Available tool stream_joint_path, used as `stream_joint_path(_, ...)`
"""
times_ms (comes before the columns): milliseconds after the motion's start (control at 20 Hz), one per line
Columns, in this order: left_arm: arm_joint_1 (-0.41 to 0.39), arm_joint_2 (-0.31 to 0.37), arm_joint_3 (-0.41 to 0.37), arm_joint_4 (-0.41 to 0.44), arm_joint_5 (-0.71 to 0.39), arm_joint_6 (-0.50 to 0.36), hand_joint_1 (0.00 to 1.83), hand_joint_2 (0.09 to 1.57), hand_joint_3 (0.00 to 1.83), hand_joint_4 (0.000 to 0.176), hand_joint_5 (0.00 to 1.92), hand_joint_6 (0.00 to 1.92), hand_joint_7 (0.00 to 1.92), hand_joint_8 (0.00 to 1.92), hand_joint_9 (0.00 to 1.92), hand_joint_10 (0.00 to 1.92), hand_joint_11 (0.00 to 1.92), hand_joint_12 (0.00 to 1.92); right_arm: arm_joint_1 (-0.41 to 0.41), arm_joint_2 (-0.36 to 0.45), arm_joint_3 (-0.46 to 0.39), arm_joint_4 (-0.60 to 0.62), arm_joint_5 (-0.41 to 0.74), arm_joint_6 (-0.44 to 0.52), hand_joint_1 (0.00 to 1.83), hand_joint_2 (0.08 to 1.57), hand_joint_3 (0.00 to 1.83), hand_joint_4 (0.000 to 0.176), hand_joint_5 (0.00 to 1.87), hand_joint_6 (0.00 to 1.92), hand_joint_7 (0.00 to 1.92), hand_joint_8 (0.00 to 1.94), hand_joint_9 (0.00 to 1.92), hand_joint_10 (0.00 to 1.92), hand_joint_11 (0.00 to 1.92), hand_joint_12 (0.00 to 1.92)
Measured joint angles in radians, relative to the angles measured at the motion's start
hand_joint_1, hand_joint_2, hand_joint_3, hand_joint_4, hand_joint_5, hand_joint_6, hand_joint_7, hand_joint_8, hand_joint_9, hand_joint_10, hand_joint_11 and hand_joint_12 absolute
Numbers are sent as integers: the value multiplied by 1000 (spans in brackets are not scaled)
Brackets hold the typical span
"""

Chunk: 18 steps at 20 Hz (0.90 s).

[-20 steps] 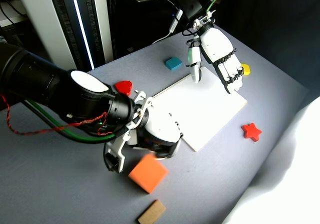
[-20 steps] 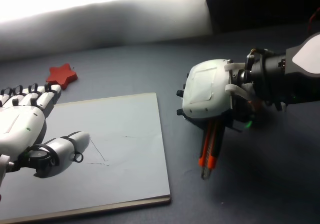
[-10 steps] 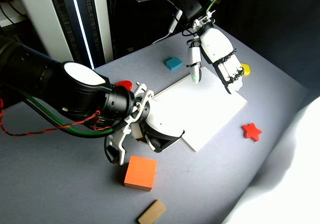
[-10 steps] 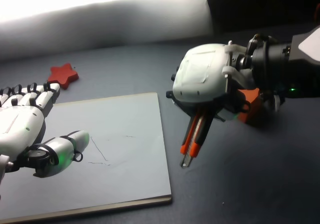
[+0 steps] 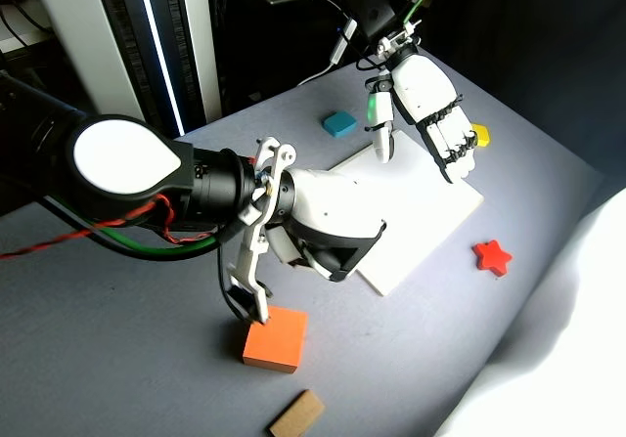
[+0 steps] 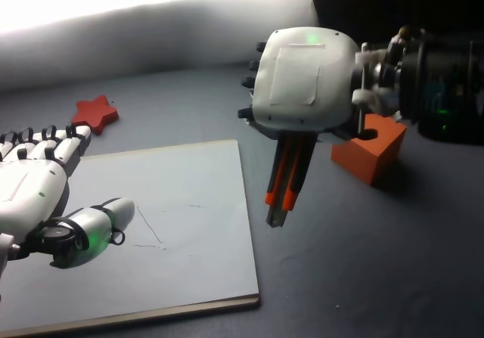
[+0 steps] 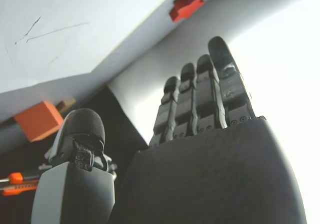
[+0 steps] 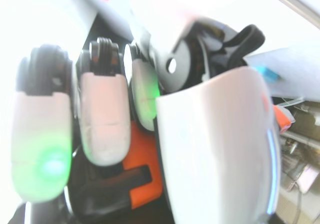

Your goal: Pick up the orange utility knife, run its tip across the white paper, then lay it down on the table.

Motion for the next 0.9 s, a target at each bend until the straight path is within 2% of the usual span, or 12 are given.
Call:
stream_joint_path(100,0,0,0,0,0,-1,101,1305,1,19,17,1,68,0,53,4,0,543,-50,-37,32,209,83,-342,1530,974,826,176,1599,1921,1848,1941,1921,1921,1921,1921)
stream_joint_path(150,0,0,0,0,0,-2,104,1308,2,18,14,0,70,1,52,4,0,533,-74,-61,52,301,135,-480,1537,978,826,176,1587,1921,1843,1941,1921,1921,1921,1921)
stream_joint_path(250,0,0,0,0,0,-5,141,1296,0,17,41,6,94,4,86,11,0,603,-103,-104,83,408,249,-654,1532,973,827,176,1599,1921,1828,1941,1921,1921,1921,1921)
stream_joint_path(300,0,0,0,0,0,-5,147,1293,0,14,46,5,102,4,107,15,0,646,-111,-125,99,422,295,-719,1508,965,852,176,1559,1921,1796,1941,1921,1921,1921,1921)
stream_joint_path(450,0,0,1,-3,0,-8,149,1295,0,4,50,5,134,6,180,24,0,756,-131,-183,146,421,409,-832,1535,941,859,176,1555,1921,1830,1941,1921,1921,1921,1921)
stream_joint_path(650,0,0,3,1,0,-8,92,1315,3,8,0,0,79,3,101,4,0,539,-148,-300,283,349,529,-948,1513,975,861,176,1590,1921,1870,1941,1921,1921,1921,1921)
stream_joint_path(750,2,0,7,0,0,-10,69,1320,4,8,2,1,84,5,105,7,0,528,-148,-369,360,350,596,-979,1516,966,858,176,1575,1921,1868,1941,1921,1921,1921,1921)
stream_joint_path(900,6,0,7,2,-1,-12,76,1320,3,8,12,3,86,3,99,3,0,478,-148,-414,414,329,606,-986,1542,948,854,176,1591,1921,1870,1941,1921,1921,1921,1921)
